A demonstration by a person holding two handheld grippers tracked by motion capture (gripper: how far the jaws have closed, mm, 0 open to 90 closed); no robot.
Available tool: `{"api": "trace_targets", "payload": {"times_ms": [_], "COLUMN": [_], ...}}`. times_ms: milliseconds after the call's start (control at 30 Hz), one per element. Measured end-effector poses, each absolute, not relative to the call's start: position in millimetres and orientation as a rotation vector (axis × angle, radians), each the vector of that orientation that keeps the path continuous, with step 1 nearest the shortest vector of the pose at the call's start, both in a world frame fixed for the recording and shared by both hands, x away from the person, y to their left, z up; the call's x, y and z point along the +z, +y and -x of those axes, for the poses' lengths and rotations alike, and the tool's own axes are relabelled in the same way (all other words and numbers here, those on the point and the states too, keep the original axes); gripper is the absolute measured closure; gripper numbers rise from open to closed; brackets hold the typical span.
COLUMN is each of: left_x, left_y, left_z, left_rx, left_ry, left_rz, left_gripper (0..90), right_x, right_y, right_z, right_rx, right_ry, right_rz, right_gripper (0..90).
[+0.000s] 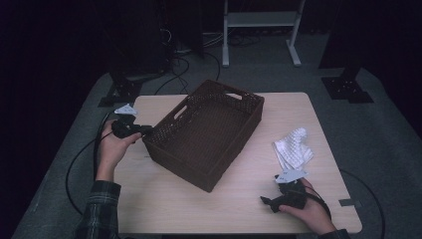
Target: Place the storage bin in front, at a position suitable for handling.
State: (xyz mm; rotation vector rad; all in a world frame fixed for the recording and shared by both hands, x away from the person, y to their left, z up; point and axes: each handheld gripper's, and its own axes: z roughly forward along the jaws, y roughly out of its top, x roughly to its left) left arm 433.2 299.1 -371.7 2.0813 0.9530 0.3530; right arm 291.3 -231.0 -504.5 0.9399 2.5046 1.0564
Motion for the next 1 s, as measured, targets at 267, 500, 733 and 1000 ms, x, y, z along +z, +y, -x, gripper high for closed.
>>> {"api": "trace_targets", "payload": {"times_ms": [267,500,733,1000], "left_x": [-366.4,-374.4,-373.2,-379.0], "left_y": [309.5,314.0,309.4,312.5], "left_z": [-421.7,-424.6,-421.7,-425.2], "left_rx": [0.381,0.377,0.375,0.39], "left_ry": [0.964,0.983,0.96,0.988], "left_rz": [-2.075,-2.08,-2.07,-2.093], "left_gripper": [90.0,90.0,90.0,90.0], "right_x": [-504.5,-504.6,-504.6,-504.6], "right_y": [-231.0,-231.0,-231.0,-231.0], "right_z": [-291.3,-291.3,-291.3,-291.3], "right_rx": [1.056,1.056,1.057,1.057], "right_ry": [2.504,2.504,2.504,2.504], "right_rz": [-0.941,-0.94,-0.94,-0.94], "right_gripper": [2.5,2.5,2.5,2.5]}}
